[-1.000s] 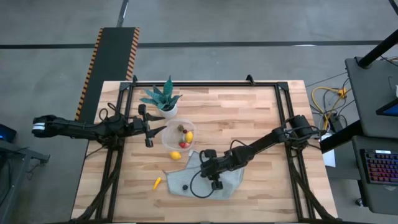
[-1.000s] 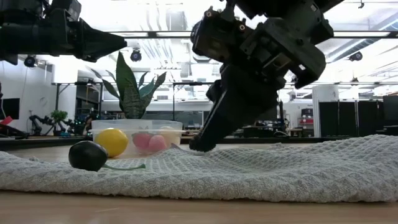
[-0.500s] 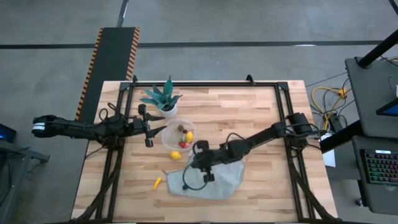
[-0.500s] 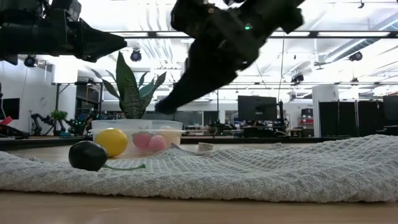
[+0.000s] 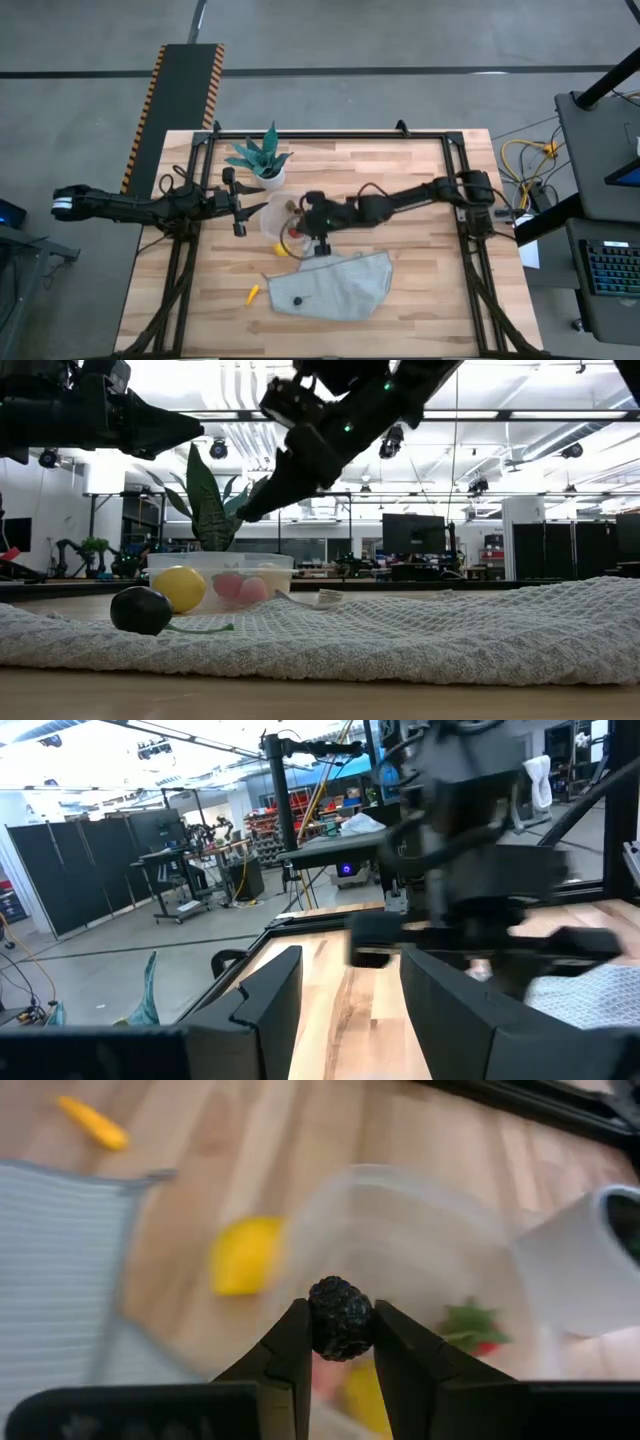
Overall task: Pick and placing Produce into tupperware
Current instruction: Put the blackberry into the container, then put the yellow corn into the container
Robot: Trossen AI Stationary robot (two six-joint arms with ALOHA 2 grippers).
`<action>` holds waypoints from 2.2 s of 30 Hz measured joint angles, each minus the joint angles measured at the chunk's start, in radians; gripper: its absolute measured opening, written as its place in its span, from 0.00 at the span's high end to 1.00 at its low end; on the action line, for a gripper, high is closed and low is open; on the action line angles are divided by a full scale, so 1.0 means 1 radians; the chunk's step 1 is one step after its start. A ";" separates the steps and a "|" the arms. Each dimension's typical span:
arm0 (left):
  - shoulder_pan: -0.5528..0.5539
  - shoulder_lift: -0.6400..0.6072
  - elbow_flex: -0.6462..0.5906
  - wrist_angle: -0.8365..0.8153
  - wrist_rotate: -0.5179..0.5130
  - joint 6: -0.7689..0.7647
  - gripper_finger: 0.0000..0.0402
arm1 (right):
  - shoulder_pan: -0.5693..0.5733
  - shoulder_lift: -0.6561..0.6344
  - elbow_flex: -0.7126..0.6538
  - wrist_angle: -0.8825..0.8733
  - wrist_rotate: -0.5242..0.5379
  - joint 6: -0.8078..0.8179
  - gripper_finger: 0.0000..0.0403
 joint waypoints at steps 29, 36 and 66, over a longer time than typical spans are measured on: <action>0.000 0.000 0.000 0.000 0.000 0.006 0.61 | -0.186 0.086 0.005 0.042 -0.159 0.036 0.62; 0.000 0.000 0.000 -0.001 0.000 0.006 0.61 | -0.186 0.040 0.006 0.031 -0.156 0.089 0.58; -0.072 0.168 0.226 0.014 0.270 -0.122 0.61 | 0.335 -1.011 -0.572 -0.114 0.314 0.292 0.66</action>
